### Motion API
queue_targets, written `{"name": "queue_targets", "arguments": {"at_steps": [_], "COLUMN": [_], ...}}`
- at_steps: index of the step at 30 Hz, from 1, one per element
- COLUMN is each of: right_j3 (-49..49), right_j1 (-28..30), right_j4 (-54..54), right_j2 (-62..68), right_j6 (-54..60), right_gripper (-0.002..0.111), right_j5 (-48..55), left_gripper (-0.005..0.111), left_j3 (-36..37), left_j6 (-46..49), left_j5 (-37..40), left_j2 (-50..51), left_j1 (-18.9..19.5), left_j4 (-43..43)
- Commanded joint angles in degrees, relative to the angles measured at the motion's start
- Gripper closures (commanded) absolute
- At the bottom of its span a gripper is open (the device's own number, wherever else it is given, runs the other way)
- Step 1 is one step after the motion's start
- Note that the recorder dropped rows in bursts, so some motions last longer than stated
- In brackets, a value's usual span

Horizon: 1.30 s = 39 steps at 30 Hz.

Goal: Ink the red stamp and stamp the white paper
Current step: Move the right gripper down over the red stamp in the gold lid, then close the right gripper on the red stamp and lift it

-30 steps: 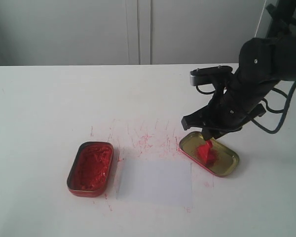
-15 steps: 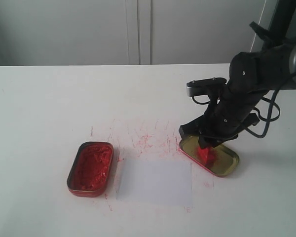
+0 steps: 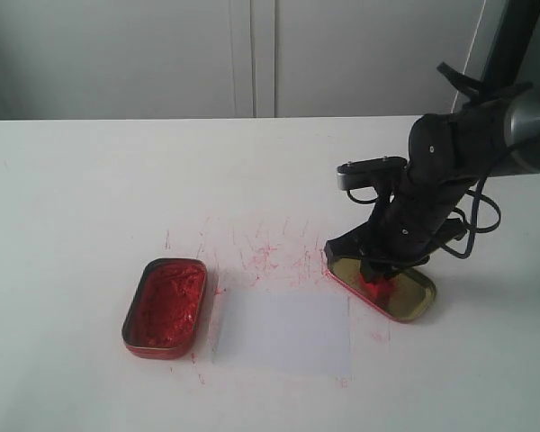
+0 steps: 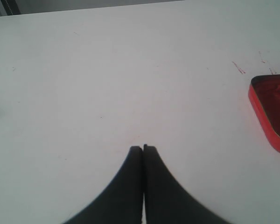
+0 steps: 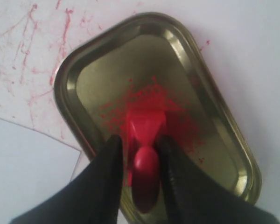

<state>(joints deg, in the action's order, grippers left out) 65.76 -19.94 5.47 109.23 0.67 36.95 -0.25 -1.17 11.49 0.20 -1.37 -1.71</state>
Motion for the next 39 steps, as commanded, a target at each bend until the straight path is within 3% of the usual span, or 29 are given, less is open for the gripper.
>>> {"name": "queue_targets", "arguments": {"at_steps": [1,6,28,39], "right_j3": [0.51,0.51,0.51,0.51], "right_j1": [-0.02,-0.02,-0.73,-11.6], "right_j4": [0.06,-0.06,-2.37,-2.49], "right_j2": [0.08,0.08,-11.57,-13.6], "right_j6": [0.65,0.65,1.28,3.42], "right_gripper": [0.089,0.108,0.108,0.108], "right_j5": [-1.11,-0.79,-0.9,-0.7], "left_gripper": [0.107,0.107,0.107,0.107], "left_j3": [0.25,0.25,0.25,0.25], "left_j6": [-0.14,-0.14,-0.14,-0.14], "left_j5": [0.1,0.1,0.1,0.1], "left_j2": [-0.2,-0.2,-0.2,-0.2], "left_j1": [0.07,0.07,0.07,0.07], "left_j4": [0.04,0.04,0.04,0.04]}}
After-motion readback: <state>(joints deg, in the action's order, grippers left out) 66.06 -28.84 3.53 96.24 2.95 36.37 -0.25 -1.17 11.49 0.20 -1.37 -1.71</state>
